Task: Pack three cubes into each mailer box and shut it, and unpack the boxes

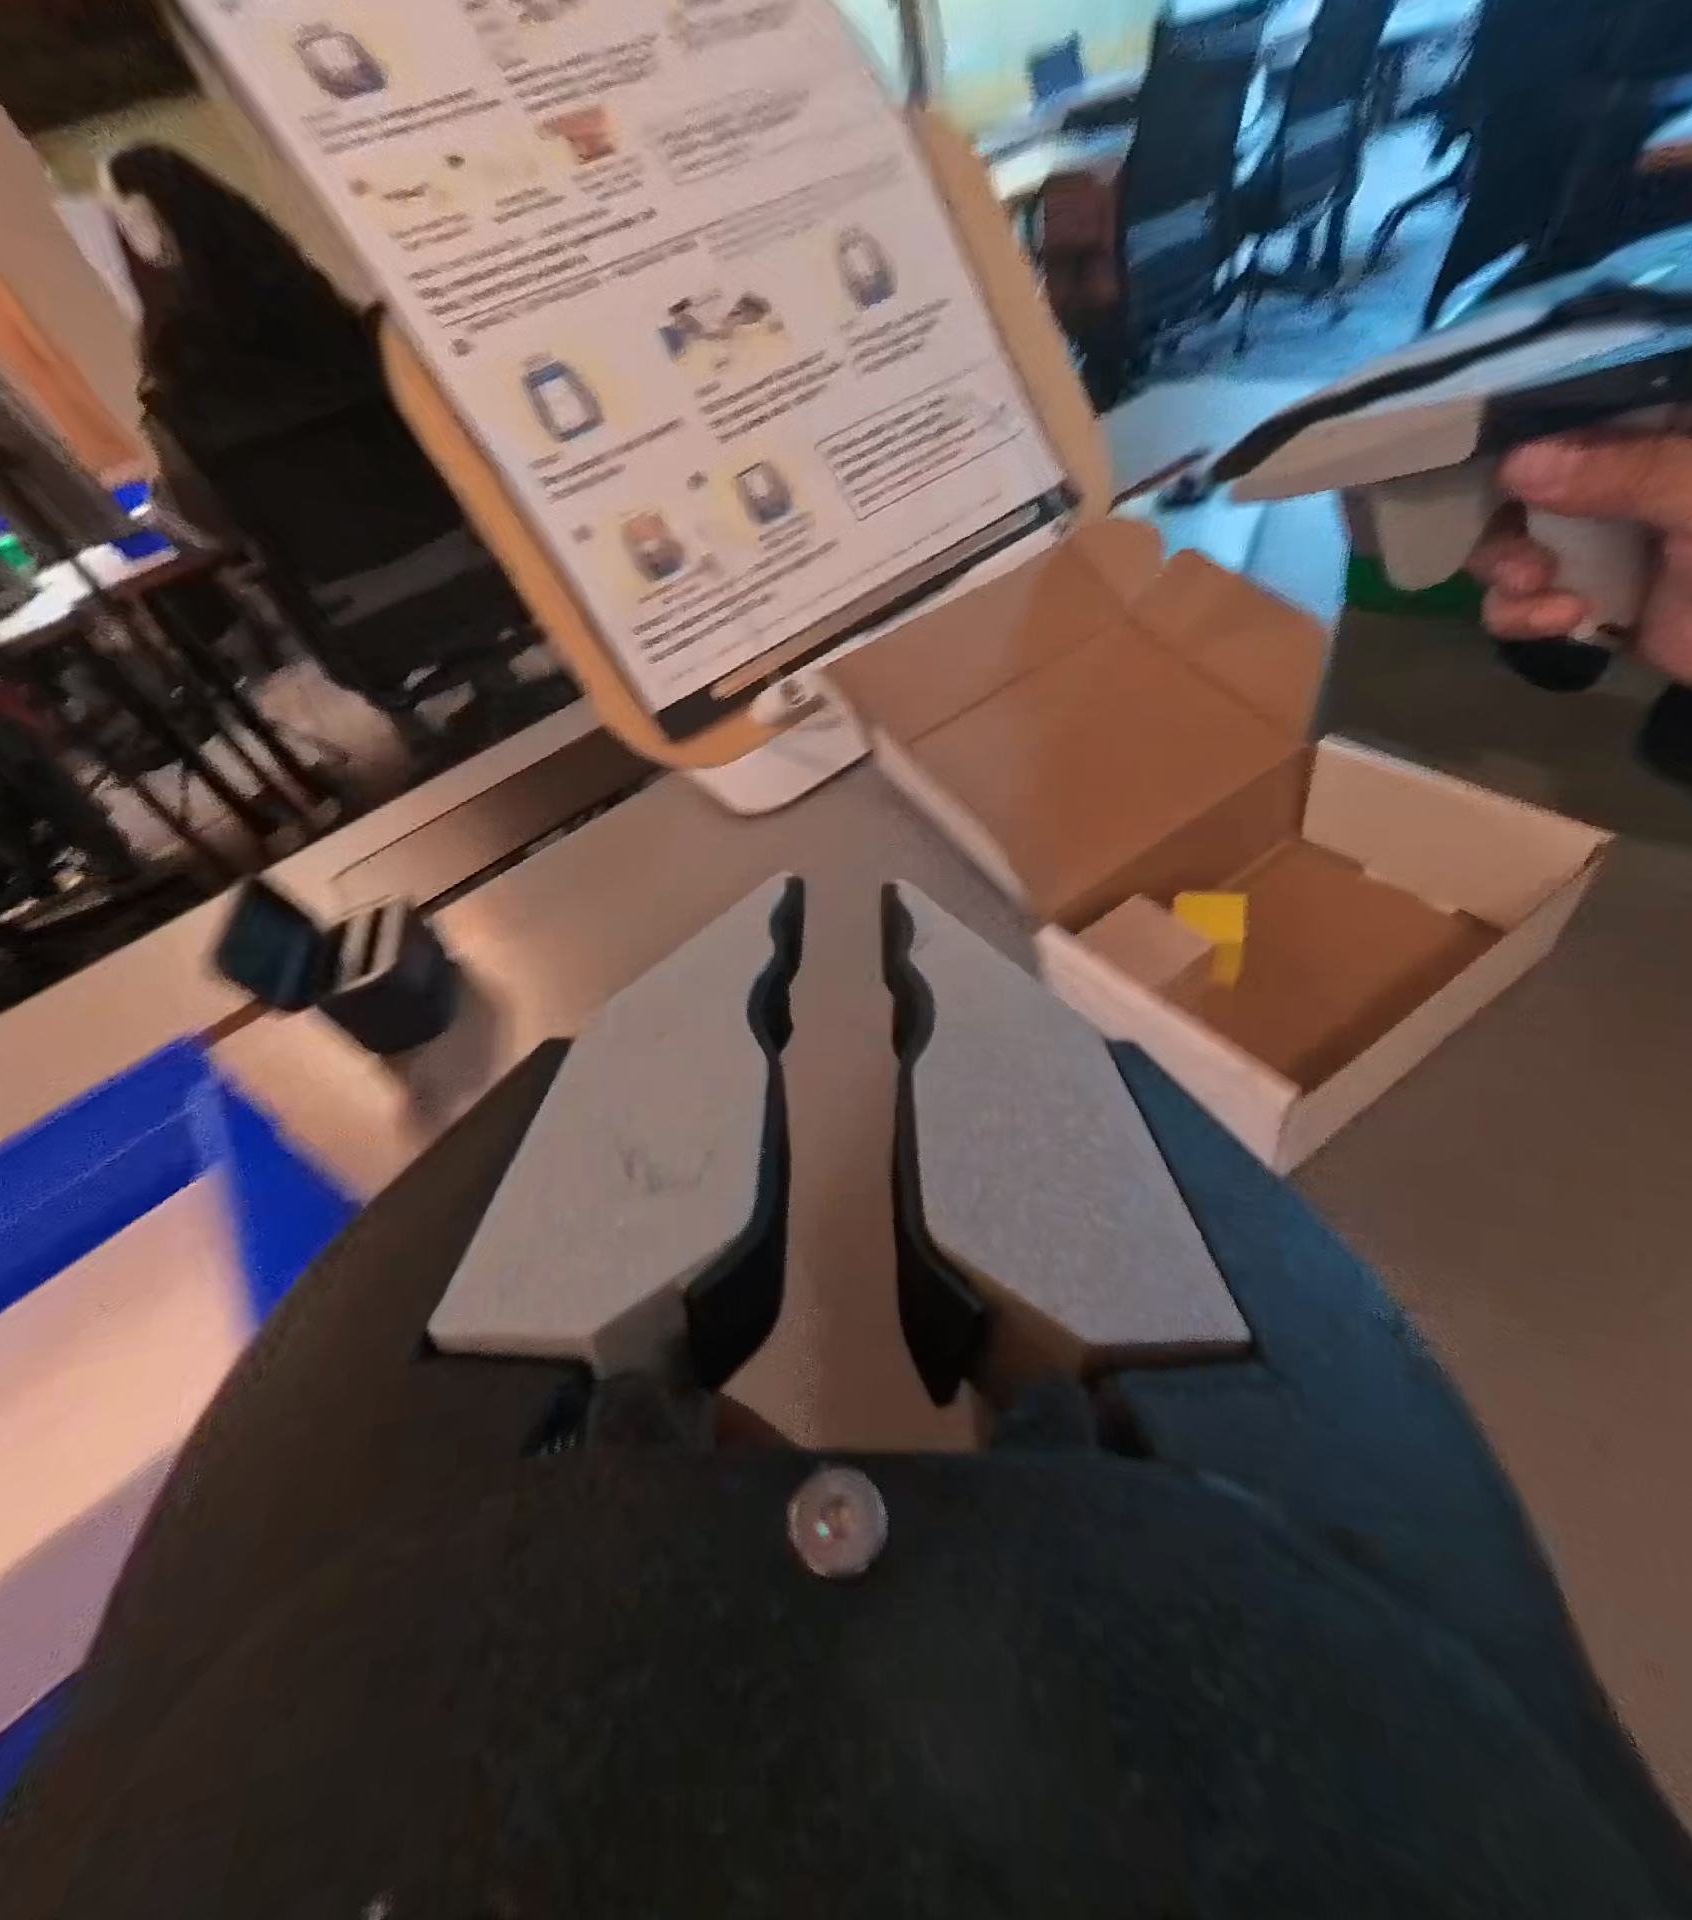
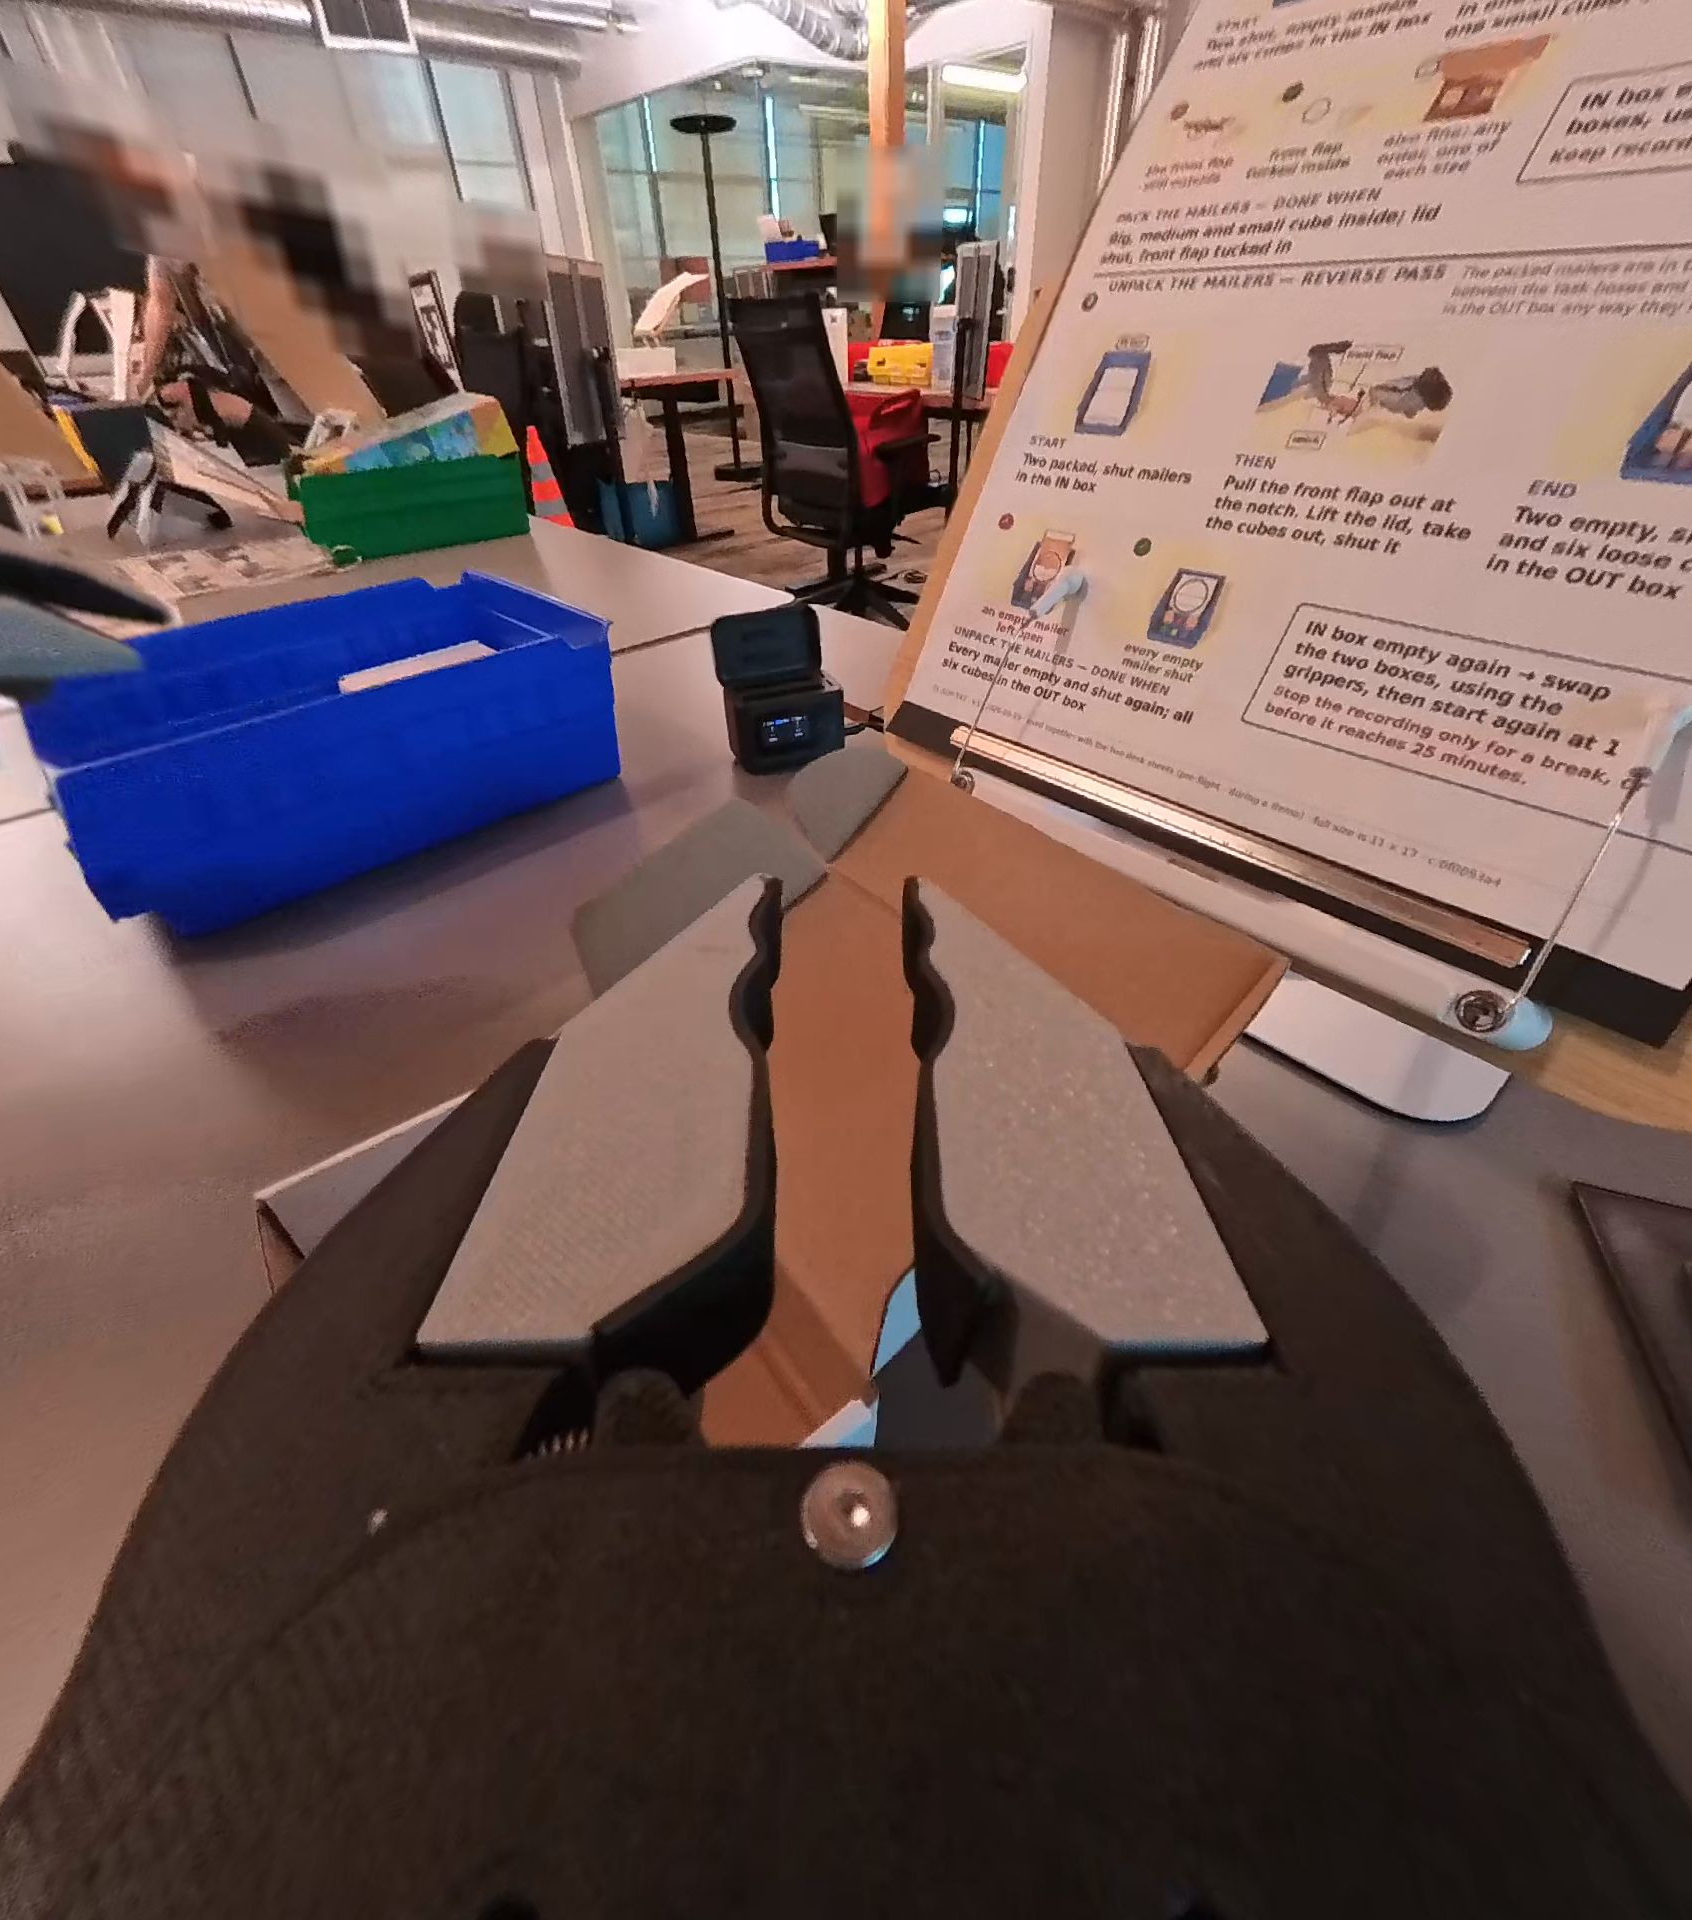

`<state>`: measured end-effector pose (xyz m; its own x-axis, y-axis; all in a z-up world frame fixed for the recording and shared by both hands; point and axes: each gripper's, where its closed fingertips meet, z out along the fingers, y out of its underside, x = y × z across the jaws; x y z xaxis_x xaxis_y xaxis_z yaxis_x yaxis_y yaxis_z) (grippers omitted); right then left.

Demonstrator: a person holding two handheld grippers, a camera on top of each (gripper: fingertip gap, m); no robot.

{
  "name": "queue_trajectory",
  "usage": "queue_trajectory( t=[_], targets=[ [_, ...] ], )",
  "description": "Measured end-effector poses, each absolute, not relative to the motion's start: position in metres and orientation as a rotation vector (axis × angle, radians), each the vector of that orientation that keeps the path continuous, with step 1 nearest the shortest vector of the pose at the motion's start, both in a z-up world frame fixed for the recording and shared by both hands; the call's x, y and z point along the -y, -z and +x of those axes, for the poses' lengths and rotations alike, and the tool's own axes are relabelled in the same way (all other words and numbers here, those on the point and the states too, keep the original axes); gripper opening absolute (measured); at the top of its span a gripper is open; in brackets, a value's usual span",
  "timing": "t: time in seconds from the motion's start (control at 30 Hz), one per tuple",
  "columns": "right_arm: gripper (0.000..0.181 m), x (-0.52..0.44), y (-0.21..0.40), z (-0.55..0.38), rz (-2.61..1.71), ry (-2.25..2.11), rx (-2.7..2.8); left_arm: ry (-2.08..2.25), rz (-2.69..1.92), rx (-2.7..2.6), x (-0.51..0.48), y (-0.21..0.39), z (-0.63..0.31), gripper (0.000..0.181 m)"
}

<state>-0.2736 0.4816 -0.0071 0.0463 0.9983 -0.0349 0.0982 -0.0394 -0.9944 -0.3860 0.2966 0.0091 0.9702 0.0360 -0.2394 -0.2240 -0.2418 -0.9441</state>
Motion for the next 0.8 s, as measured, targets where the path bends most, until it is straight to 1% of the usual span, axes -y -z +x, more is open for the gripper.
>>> queue_trajectory(
  t=[0.07, 0.17, 0.3, 0.4, 0.5, 0.67, 0.8],
  targets=[
    [0.019, -0.481, 0.004, -0.272, -1.315, -1.149, 1.225, -0.314, -1.949, -0.125, -0.265, -0.013, -0.42, 0.018],
    [0.019, -0.477, -0.001, -0.271, -1.299, -1.16, 1.221, -0.475, -2.193, -0.01, -0.213, -0.003, -0.497, 0.02],
    [0.019, -0.472, -0.006, -0.27, -1.275, -1.168, 1.221, -0.399, -2.595, 0.196, -0.144, 0.052, -0.569, 0.028],
    [0.018, -0.47, -0.003, -0.272, -1.269, -1.148, 1.237, -0.291, -2.791, 0.297, -0.109, 0.09, -0.588, 0.031],
    [0.018, -0.467, 0.003, -0.275, -1.28, -1.137, 1.263, -0.26, -2.922, 0.258, -0.094, 0.113, -0.591, 0.035],
    [0.02, -0.453, 0.002, -0.274, -1.273, -1.153, 1.297, -0.422, -3.056, 0.194, -0.084, 0.122, -0.615, 0.037],
    [0.019, -0.441, 0.0, -0.267, -1.215, -1.125, 1.304, -0.423, -3.07, 0.112, -0.092, 0.127, -0.622, 0.037]
  ],
)
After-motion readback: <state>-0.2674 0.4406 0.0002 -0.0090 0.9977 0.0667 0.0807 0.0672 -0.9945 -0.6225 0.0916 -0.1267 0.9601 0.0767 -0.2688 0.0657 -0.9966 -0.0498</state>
